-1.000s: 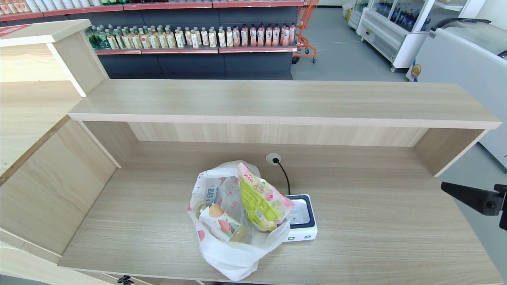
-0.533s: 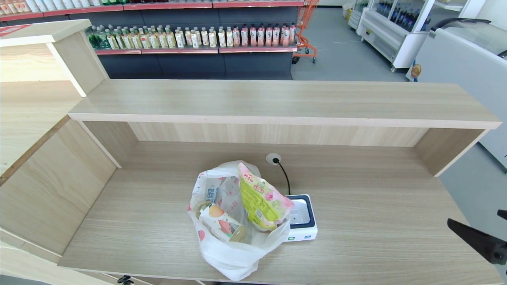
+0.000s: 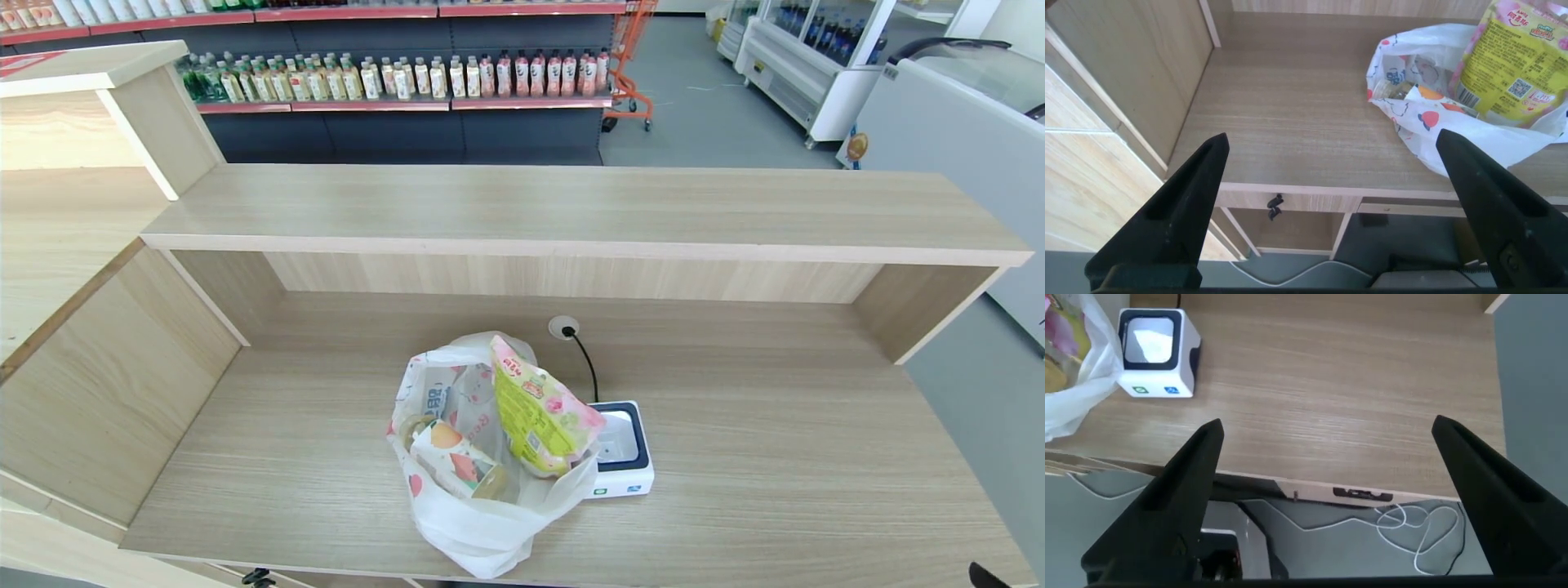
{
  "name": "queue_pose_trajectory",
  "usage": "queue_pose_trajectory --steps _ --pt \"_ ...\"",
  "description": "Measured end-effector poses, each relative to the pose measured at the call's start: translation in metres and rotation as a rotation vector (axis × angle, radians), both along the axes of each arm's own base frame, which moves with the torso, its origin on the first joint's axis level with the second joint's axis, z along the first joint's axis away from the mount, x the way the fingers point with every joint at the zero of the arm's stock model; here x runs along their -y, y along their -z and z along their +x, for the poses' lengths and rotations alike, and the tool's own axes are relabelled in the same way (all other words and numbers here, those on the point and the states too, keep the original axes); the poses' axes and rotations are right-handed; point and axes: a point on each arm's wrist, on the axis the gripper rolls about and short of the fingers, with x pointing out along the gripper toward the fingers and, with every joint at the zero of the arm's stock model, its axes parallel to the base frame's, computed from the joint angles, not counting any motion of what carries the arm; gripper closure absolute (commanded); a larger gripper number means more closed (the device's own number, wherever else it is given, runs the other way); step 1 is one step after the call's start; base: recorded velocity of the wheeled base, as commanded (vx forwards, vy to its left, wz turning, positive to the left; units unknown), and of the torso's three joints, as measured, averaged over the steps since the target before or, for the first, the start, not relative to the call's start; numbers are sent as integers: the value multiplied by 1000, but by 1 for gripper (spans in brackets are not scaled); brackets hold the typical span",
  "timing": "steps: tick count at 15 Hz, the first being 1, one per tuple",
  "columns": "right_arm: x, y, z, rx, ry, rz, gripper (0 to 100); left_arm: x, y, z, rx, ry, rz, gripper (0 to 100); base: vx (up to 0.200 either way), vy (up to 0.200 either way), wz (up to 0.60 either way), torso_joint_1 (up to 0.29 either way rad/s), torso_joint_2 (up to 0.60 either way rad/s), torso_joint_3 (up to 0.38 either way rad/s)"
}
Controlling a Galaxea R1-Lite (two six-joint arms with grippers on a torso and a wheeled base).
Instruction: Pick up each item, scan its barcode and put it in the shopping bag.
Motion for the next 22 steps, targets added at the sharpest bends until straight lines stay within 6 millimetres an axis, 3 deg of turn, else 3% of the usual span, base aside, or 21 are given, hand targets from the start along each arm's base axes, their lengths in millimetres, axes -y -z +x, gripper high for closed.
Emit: queue_pose_trajectory --steps 6,10,18,22 --pt "-1 38 -36 82 -35 -5 0 0 0 0 0 0 0 0 0 0 0 0 0 0" --pt "-1 42 -46 184 -52 4 0 0 0 0 0 0 0 0 0 0 0 0 0 0" --pt "-1 44 -48 212 -54 6 0 0 0 0 0 0 -2 0 -25 0 0 1 0 0" --pt "-1 44 -48 211 -54 6 0 0 0 0 0 0 0 0 0 -200 0 1 4 6"
